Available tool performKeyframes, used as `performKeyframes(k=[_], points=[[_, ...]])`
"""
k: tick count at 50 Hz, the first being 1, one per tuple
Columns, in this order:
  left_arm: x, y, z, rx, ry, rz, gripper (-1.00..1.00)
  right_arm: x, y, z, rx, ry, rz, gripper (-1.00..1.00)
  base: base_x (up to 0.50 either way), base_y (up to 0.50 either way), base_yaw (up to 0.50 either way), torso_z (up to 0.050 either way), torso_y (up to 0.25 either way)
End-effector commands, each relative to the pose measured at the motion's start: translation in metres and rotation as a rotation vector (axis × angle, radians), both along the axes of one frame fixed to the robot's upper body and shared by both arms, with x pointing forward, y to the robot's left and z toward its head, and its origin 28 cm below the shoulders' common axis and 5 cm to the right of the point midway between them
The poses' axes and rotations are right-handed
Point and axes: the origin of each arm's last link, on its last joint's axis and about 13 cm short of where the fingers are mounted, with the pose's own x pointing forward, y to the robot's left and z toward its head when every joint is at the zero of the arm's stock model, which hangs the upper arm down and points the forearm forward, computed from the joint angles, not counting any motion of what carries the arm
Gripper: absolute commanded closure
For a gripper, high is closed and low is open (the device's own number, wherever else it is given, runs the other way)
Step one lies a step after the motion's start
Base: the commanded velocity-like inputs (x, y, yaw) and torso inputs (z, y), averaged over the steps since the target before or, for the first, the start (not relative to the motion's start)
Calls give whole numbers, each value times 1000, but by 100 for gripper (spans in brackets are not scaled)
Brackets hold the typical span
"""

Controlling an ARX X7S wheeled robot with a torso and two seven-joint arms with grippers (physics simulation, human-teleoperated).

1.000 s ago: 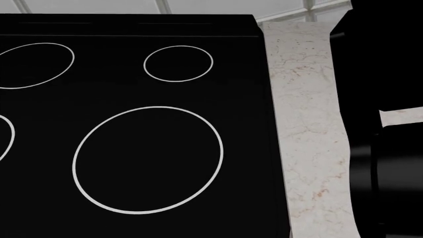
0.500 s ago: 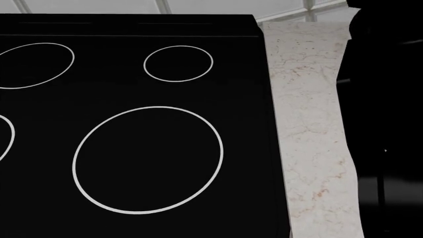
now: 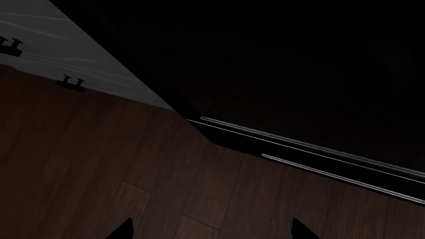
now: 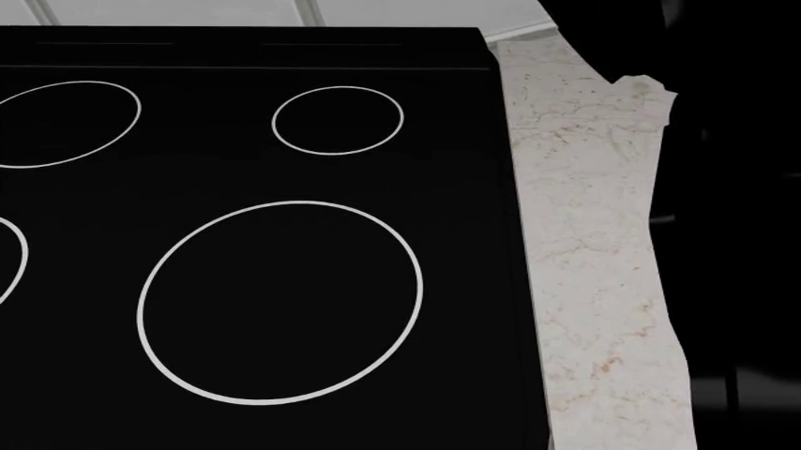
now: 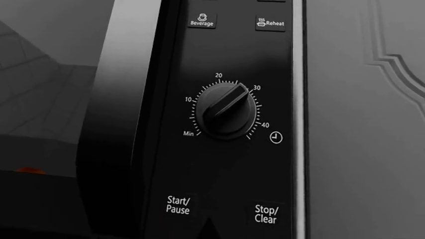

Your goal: Press the stop button on the microwave

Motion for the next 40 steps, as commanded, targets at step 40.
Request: performKeyframes(k=[40], points=[[0, 0, 0, 0, 0, 0, -100, 65, -33, 6, 57, 50, -119, 100, 0, 0, 0, 0, 0]])
